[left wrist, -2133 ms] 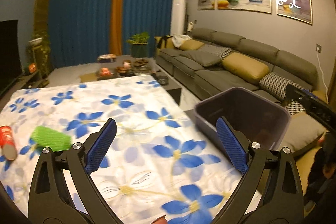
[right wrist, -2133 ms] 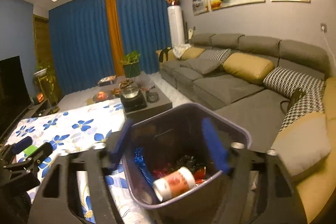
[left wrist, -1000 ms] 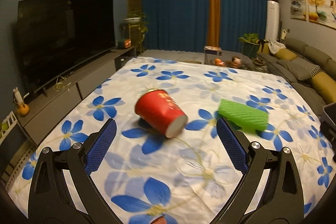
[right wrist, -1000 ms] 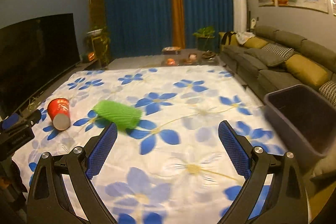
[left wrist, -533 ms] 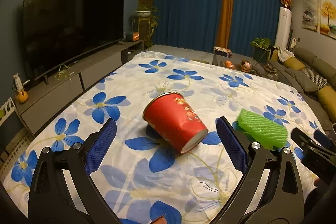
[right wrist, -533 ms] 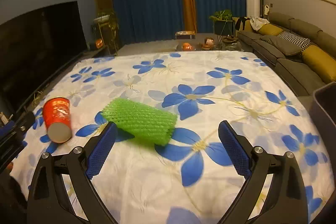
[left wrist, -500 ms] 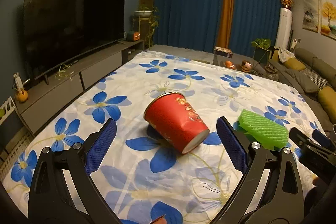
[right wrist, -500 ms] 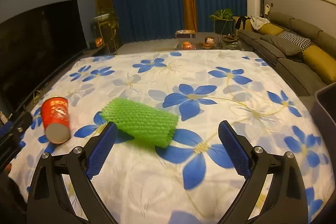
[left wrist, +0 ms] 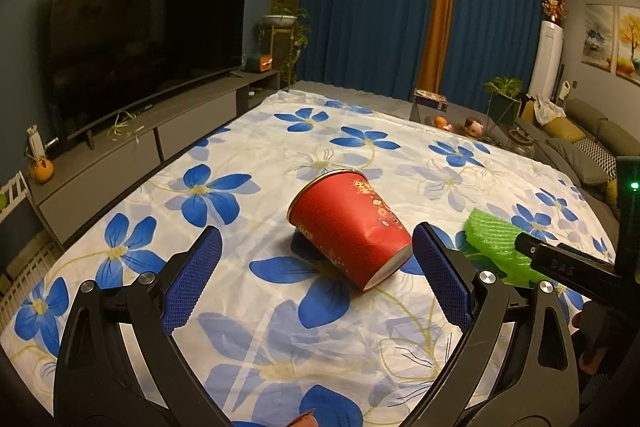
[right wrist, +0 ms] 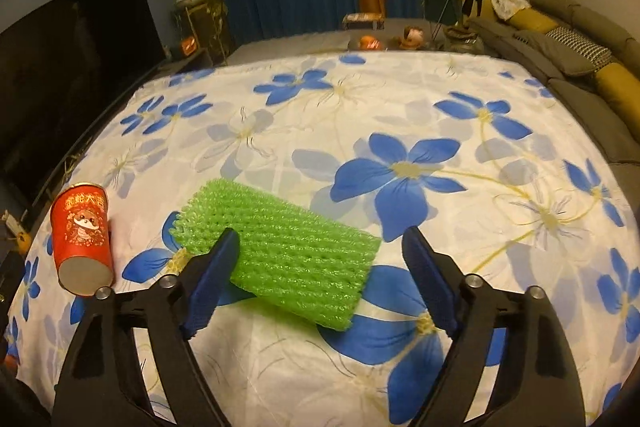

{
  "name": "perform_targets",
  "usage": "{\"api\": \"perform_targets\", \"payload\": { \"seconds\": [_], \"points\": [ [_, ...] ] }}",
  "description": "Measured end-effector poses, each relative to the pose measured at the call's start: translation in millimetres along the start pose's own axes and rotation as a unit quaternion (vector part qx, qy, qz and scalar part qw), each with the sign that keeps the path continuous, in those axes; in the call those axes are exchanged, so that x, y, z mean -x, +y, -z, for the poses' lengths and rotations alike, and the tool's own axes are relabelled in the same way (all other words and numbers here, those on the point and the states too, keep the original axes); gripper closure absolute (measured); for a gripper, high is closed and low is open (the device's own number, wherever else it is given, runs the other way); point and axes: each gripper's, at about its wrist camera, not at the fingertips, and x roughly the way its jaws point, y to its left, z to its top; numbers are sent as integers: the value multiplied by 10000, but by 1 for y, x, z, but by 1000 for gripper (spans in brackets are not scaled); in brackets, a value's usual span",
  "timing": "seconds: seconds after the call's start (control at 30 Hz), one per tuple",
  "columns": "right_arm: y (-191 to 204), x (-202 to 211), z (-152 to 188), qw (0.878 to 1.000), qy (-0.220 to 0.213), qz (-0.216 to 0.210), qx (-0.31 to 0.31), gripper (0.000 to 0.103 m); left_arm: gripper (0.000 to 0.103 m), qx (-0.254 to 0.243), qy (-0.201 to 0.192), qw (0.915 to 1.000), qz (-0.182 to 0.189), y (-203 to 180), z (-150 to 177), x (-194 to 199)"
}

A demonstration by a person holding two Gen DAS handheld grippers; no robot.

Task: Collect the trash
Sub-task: 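Grasp the green foam sleeve with the right tool while the left tool grasps the red cup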

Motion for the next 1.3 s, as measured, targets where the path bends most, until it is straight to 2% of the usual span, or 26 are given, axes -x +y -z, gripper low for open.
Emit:
{"api": "perform_targets", "payload": {
  "seconds": [0.17,0.2,0.33,0.4,0.5,0.67,0.77,0.97,1.13,1.27,1.3],
  "points": [
    [0,-7,1,9997,205,-138,4,37,9,-9,37,10000,17,1,2,-2],
    [0,-9,2,9995,242,-200,-10,45,9,-6,47,10000,28,0,2,-2],
    [0,-8,3,9988,259,-417,-22,61,9,34,102,9999,105,0,2,-4],
    [4,-4,4,9986,193,-496,76,78,9,59,141,9998,161,-1,3,-6],
    [9,7,6,9983,-15,-554,199,90,9,106,255,9993,243,-2,3,-10],
    [6,32,15,9974,-447,-550,154,92,9,141,358,9990,238,-10,1,-14],
    [-5,45,16,9964,-579,-619,-52,92,9,80,349,9992,180,-19,-3,-18],
    [-28,73,18,9935,-858,-680,-316,92,9,16,623,9980,96,-37,-4,-44],
    [-38,80,18,9914,-938,-767,-490,92,9,110,763,9970,54,-37,-6,-56],
    [-38,81,18,9912,-956,-781,-485,92,20,169,1035,9945,59,-35,-5,-67],
    [-38,82,18,9912,-955,-779,-483,92,26,167,1103,9937,73,-35,-4,-69]
  ]
}}
